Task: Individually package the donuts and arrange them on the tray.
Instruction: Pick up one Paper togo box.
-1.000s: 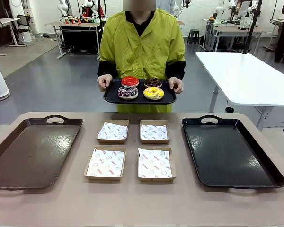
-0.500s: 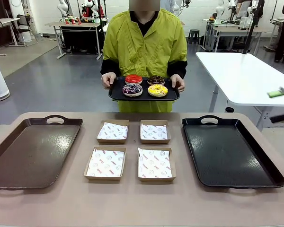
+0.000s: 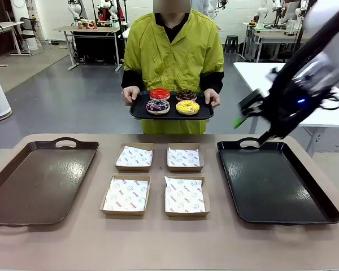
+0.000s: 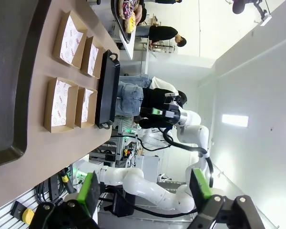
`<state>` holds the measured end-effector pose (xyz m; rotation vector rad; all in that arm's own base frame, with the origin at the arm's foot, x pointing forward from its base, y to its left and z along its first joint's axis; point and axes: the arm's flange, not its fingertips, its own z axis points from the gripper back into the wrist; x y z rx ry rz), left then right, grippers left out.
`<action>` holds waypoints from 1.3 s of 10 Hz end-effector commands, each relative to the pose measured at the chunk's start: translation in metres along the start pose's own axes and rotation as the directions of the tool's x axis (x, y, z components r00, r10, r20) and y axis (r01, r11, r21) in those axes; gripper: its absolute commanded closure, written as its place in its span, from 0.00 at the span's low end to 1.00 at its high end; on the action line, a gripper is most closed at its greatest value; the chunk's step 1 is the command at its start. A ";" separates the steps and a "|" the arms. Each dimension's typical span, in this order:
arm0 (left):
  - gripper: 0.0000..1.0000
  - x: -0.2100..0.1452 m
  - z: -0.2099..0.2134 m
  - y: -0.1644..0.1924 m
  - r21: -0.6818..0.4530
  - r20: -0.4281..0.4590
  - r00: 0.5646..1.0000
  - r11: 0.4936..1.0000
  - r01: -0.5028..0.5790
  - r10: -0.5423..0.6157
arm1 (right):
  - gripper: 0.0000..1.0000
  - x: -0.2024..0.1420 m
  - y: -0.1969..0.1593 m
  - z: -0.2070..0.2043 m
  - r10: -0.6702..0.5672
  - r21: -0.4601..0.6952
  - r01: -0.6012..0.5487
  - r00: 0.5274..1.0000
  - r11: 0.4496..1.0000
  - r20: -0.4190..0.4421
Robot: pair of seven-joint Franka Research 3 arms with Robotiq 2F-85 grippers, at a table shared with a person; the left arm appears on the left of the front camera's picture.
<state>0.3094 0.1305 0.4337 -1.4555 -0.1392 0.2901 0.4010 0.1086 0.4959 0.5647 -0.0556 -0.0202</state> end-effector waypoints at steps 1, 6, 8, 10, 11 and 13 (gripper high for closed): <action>0.00 0.001 0.000 -0.001 -0.005 0.019 1.000 1.000 0.007 -0.007 | 0.00 0.002 0.023 -0.058 0.014 -0.199 -0.021 0.999 0.980 -0.037; 0.00 0.001 0.000 -0.001 -0.005 0.019 1.000 1.000 0.007 -0.007 | 0.00 -0.044 0.046 -0.161 0.075 -0.362 -0.109 0.992 0.926 -0.105; 0.00 0.001 0.000 -0.001 -0.005 0.019 1.000 1.000 0.007 -0.007 | 0.00 -0.060 0.038 -0.162 0.104 -0.344 -0.140 0.987 0.929 -0.122; 0.00 0.001 0.000 -0.001 -0.005 0.019 1.000 1.000 0.007 -0.007 | 0.00 -0.051 0.044 -0.165 0.091 -0.353 -0.135 0.986 0.926 -0.140; 0.00 0.001 0.000 -0.001 -0.005 0.019 1.000 1.000 0.007 -0.007 | 0.00 -0.051 0.044 -0.165 0.091 -0.353 -0.135 0.986 0.926 -0.140; 0.00 0.001 0.000 -0.001 -0.005 0.019 1.000 1.000 0.007 -0.007 | 0.00 -0.051 0.044 -0.165 0.091 -0.353 -0.135 0.986 0.926 -0.140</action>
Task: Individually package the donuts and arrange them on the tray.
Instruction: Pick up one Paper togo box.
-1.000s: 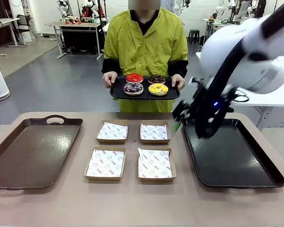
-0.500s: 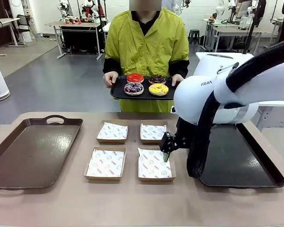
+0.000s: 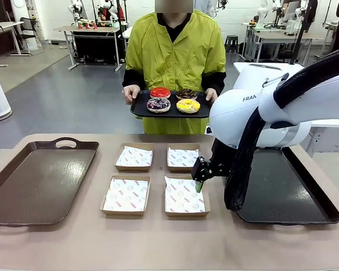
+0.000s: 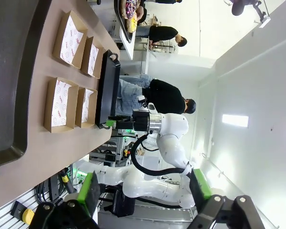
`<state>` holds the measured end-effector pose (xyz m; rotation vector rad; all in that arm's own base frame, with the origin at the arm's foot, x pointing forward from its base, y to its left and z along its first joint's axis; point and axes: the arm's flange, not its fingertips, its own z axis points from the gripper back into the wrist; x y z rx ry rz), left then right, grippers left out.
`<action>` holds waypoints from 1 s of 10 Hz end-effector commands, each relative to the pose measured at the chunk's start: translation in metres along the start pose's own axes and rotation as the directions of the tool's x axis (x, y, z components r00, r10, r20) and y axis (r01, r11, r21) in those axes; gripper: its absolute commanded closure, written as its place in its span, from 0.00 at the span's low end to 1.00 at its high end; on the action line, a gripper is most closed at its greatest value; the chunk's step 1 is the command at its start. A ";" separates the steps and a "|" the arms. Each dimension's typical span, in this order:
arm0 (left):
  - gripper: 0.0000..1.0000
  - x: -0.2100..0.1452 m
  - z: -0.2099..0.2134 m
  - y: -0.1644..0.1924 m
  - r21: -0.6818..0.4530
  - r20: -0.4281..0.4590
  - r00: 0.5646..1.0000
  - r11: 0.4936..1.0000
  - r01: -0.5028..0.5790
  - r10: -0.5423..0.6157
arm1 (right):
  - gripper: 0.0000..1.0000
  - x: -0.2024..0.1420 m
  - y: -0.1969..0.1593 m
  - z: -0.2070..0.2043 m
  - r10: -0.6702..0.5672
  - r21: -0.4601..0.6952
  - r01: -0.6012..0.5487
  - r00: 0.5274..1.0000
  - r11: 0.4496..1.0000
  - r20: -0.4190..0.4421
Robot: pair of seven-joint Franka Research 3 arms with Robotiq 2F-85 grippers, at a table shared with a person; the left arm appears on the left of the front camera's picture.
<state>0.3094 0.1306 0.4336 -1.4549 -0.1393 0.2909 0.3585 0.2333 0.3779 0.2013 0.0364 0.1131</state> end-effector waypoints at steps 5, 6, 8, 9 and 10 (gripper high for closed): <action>0.00 0.001 0.000 -0.001 -0.005 0.019 1.000 1.000 0.008 -0.007 | 0.00 0.007 0.007 -0.001 -0.032 -0.037 0.032 0.999 0.999 -0.005; 0.00 0.001 0.000 -0.001 -0.005 0.019 1.000 1.000 0.008 -0.007 | 0.00 0.013 0.016 -0.003 -0.059 -0.096 0.061 0.998 0.993 0.018; 0.00 0.001 0.000 -0.001 -0.005 0.019 1.000 1.000 0.008 -0.007 | 0.00 0.024 0.030 -0.016 -0.094 -0.180 0.103 0.994 0.978 0.059; 0.00 0.001 0.000 -0.001 -0.005 0.019 1.000 1.000 0.008 -0.007 | 0.00 0.029 0.035 -0.022 -0.092 -0.209 0.108 0.992 0.972 0.085; 0.00 0.001 0.000 -0.001 -0.005 0.019 1.000 1.000 0.008 -0.007 | 0.00 0.031 0.039 -0.027 -0.072 -0.207 0.092 0.992 0.974 0.102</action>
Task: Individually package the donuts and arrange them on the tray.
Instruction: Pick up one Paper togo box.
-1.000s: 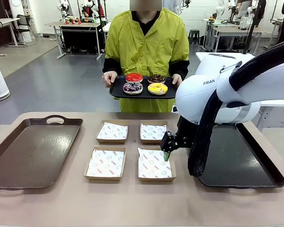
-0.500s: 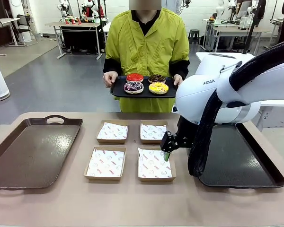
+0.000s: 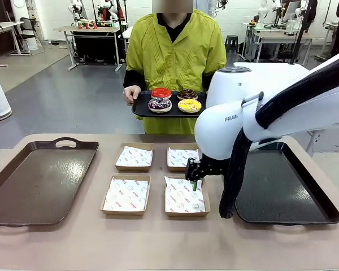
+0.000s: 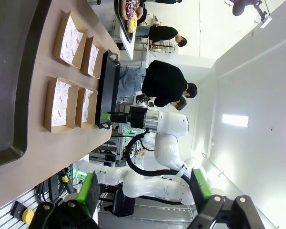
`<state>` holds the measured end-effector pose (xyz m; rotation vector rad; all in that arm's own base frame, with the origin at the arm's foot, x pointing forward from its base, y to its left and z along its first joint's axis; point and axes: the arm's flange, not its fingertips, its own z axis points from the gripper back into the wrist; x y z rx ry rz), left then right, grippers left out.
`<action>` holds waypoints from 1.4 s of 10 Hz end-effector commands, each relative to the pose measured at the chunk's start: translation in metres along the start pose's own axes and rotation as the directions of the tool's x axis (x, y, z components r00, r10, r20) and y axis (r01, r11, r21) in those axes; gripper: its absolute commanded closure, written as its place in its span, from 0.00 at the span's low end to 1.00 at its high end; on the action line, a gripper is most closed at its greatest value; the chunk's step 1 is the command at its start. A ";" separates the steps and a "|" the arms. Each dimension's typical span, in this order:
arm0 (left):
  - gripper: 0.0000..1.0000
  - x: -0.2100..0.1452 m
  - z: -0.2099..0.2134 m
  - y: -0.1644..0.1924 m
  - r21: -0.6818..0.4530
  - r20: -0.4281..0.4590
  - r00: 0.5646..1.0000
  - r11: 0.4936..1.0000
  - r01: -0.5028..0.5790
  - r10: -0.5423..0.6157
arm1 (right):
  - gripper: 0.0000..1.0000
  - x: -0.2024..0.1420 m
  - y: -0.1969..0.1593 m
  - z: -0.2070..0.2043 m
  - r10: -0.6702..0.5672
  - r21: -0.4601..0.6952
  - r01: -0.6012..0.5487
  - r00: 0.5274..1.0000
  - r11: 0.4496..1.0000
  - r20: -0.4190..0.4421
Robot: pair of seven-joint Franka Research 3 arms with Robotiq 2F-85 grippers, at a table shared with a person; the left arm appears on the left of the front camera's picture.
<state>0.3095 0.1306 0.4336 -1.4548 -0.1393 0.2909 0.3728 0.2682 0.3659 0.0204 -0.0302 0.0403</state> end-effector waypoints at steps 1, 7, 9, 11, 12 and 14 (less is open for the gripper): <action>0.00 0.001 0.000 -0.001 -0.005 0.019 1.000 1.000 0.008 -0.007 | 0.00 0.016 0.015 -0.014 -0.016 -0.036 0.017 0.999 0.999 0.047; 0.00 0.001 0.000 -0.001 -0.005 0.019 1.000 1.000 0.008 -0.007 | 0.00 0.036 0.006 -0.047 -0.039 -0.008 0.039 0.999 0.999 0.025; 0.00 0.001 0.000 -0.001 -0.005 0.019 1.000 1.000 0.008 -0.007 | 0.51 0.036 0.004 -0.049 -0.032 0.003 0.031 0.999 0.999 0.020; 0.00 0.001 0.000 -0.001 -0.005 0.019 1.000 1.000 0.008 -0.007 | 1.00 0.035 0.002 -0.051 -0.032 0.009 0.032 0.999 0.999 0.009; 0.00 0.001 0.000 -0.001 -0.005 0.019 1.000 1.000 0.008 -0.007 | 1.00 0.035 0.003 -0.051 -0.033 0.011 0.033 0.999 0.999 0.010; 0.00 0.001 0.000 -0.001 -0.005 0.019 1.000 1.000 0.008 -0.007 | 0.86 0.035 0.002 -0.050 -0.038 0.015 0.038 0.999 0.999 0.009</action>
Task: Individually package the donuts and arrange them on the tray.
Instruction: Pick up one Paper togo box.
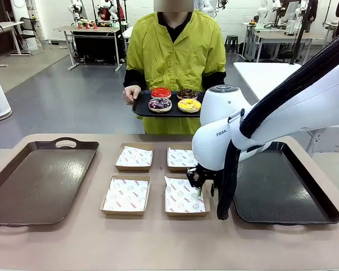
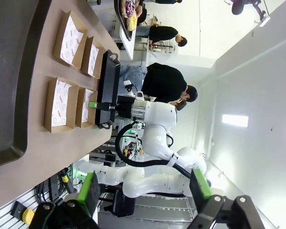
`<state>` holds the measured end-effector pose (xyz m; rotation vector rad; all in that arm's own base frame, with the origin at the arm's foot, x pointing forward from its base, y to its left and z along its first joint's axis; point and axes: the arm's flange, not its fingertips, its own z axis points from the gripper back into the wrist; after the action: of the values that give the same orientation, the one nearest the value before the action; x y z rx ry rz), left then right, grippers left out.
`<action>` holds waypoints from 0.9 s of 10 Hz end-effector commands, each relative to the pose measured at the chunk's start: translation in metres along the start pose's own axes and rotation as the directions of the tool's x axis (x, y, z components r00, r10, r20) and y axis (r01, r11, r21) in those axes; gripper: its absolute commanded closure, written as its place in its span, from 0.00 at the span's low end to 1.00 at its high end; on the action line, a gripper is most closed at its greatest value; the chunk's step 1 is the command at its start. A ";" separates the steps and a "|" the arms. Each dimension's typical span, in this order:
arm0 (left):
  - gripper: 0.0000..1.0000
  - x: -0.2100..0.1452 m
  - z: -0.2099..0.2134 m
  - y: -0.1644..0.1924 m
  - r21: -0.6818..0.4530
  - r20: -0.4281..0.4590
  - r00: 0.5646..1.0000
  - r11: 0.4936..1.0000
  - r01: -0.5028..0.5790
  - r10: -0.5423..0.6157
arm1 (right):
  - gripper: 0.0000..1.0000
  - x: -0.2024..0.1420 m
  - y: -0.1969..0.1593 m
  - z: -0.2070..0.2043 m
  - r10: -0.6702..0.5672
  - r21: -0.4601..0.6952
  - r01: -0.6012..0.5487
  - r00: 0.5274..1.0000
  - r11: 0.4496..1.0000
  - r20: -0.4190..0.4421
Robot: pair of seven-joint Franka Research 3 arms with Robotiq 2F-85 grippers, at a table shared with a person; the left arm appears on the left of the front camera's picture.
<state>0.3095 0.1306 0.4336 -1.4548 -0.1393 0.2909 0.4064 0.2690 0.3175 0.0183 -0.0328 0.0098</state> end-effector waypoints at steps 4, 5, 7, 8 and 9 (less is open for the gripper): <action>0.00 0.001 0.000 -0.001 -0.005 0.019 1.000 1.000 0.008 -0.007 | 1.00 0.001 0.001 0.003 -0.029 0.057 0.029 1.000 0.998 0.008; 0.00 0.001 0.000 -0.001 -0.005 0.019 1.000 1.000 0.008 -0.007 | 1.00 0.001 0.000 0.004 -0.031 0.059 0.031 0.999 0.998 0.012; 0.00 0.001 0.000 -0.001 -0.005 0.019 1.000 1.000 0.008 -0.007 | 1.00 -0.001 -0.001 0.012 -0.054 0.091 0.054 0.999 0.994 -0.009; 0.00 0.001 0.000 -0.001 -0.005 0.019 1.000 1.000 0.008 -0.007 | 1.00 -0.004 0.002 0.026 -0.049 0.111 0.051 0.999 0.993 -0.017; 0.00 0.001 0.000 -0.001 -0.005 0.019 1.000 1.000 0.008 -0.007 | 1.00 -0.007 0.005 0.050 -0.032 0.104 0.031 0.999 0.994 0.008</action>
<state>0.3095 0.1306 0.4336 -1.4548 -0.1392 0.2910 0.4043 0.2735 0.3434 0.1075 -0.0367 -0.0450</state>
